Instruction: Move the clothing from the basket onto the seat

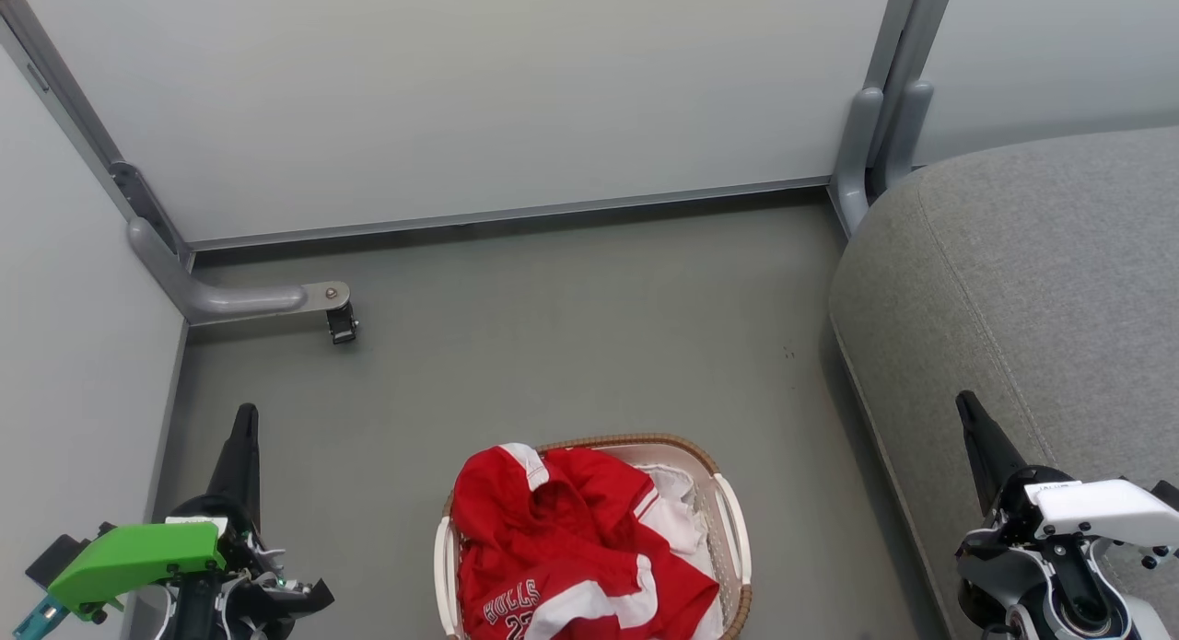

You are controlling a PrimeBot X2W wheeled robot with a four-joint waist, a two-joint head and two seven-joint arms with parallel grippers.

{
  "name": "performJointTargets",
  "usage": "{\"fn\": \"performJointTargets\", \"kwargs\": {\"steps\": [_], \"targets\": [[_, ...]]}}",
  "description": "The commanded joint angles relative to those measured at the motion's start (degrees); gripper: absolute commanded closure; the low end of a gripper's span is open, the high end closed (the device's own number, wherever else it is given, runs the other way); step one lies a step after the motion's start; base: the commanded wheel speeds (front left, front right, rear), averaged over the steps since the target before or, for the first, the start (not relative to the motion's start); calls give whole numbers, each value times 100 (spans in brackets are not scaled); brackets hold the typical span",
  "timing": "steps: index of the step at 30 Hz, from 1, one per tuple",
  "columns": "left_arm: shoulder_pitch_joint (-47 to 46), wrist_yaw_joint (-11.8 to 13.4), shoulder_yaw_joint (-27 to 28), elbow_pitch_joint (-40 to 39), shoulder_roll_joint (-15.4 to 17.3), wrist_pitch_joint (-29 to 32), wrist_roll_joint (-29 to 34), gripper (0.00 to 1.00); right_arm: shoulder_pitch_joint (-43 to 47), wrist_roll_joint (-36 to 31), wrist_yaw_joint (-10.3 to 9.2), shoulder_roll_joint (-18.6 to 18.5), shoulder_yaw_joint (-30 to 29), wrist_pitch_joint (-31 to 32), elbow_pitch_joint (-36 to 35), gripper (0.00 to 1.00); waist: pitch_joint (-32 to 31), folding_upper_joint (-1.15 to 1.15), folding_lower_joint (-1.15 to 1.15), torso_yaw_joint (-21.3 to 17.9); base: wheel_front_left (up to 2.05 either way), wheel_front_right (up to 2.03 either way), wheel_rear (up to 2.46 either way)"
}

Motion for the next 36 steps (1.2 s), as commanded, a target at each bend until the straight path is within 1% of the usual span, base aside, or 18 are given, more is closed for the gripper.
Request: {"fn": "performJointTargets", "kwargs": {"steps": [1,17,18,23,30,36], "targets": [[-61,-28,5,-7,3,14,-19,100,-40,23,0,-34,-5,1,-22,100,0,0,0,0,0,0,0],[-61,-28,5,-7,3,13,-19,100,-40,23,0,-34,-4,1,-22,100,0,0,0,0,0,0,0],[5,1,-1,15,-2,0,0,0,8,-1,0,5,1,0,18,0,0,0,0,0,0,0,0],[190,10,-46,230,-43,-29,9,0,182,-4,-1,69,42,-24,220,0,0,0,0,0,0,0,0],[268,8,-203,105,-38,-229,100,0,218,-83,-1,59,179,-226,208,0,2,0,0,-2,0,0,0],[318,6,-261,32,-34,-391,371,0,216,-336,-1,51,192,-389,224,0,3,0,0,-4,0,0,0]]}}
